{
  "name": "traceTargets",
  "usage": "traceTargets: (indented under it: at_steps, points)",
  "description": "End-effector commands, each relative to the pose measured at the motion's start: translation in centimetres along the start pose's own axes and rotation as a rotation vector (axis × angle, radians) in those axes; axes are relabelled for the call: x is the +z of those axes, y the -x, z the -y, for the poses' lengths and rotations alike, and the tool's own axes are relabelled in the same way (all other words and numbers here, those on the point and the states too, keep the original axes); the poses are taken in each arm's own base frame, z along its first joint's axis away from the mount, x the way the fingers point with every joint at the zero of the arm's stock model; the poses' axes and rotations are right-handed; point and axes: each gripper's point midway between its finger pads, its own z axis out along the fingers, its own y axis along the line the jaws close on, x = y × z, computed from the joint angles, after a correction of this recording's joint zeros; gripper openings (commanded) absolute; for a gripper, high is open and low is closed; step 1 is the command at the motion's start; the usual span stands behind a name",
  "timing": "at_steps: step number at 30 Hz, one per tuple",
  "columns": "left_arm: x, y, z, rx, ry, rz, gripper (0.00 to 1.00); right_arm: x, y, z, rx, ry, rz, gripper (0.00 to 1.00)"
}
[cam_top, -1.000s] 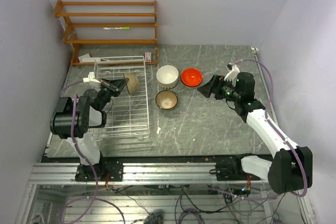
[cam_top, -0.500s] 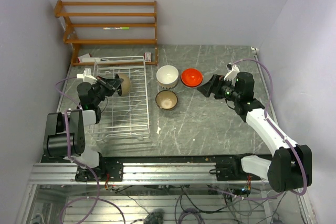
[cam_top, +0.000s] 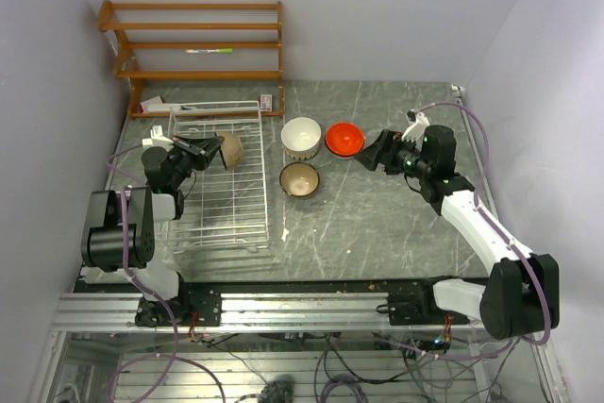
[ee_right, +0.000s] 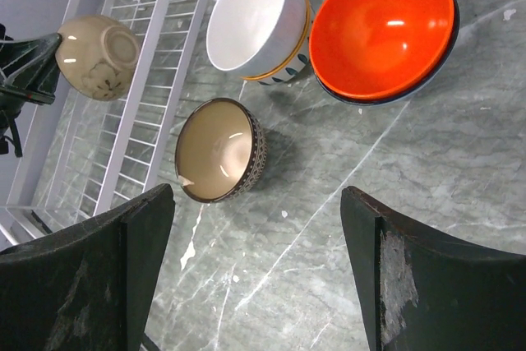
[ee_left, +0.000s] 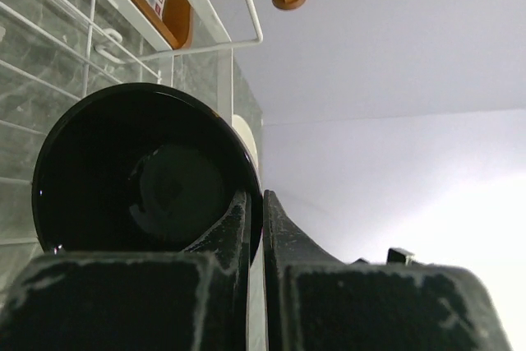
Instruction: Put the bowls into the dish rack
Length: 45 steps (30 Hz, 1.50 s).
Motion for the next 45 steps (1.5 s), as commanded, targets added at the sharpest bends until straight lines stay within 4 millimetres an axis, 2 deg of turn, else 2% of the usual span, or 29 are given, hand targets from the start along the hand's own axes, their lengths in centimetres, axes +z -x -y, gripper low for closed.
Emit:
traceTargets:
  at_steps: [1,4,10,14,17,21,27,29,32,35,45]
  points:
    - [1.5,2.0,4.2,-0.067,-0.135,0.103,0.07,0.4,0.8,-0.4,-0.015,0.011,0.004,0.82]
    - [2.2,2.7,4.4,-0.116,-0.151,0.168,0.07,0.6,0.6,-0.3,-0.013,0.015,-0.005,0.82]
    - [3.4,2.9,3.7,-0.186,-0.198,0.220,0.07,1.0,0.2,0.0,-0.014,0.016,-0.018,0.82]
    - [4.4,2.9,1.8,-0.220,-0.243,0.219,0.07,1.3,0.0,0.2,-0.009,0.019,-0.024,0.82]
    - [5.2,2.5,-0.2,-0.243,-0.231,0.198,0.07,1.4,-0.1,0.3,-0.006,0.020,-0.028,0.82]
    - [5.7,1.4,-3.2,-0.222,-0.096,0.164,0.07,1.5,-0.1,0.4,-0.007,0.015,-0.030,0.82]
    - [6.3,-0.4,-6.0,-0.190,0.102,0.056,0.07,1.8,-0.5,0.7,0.003,0.013,-0.037,0.83]
    - [6.0,-0.8,-7.5,-0.175,0.180,0.037,0.11,1.9,-0.5,0.8,0.006,0.012,-0.038,0.83]
    - [5.5,-1.3,-9.0,-0.146,0.263,0.017,0.27,2.0,-0.6,0.8,0.008,0.013,-0.040,0.83]
    - [5.0,-1.9,-10.4,-0.138,0.337,-0.007,0.36,2.0,-0.5,0.8,0.008,0.009,-0.040,0.83]
    - [3.5,-1.8,-11.2,-0.065,0.428,-0.008,0.41,2.0,-0.4,0.9,0.010,0.001,-0.040,0.83]
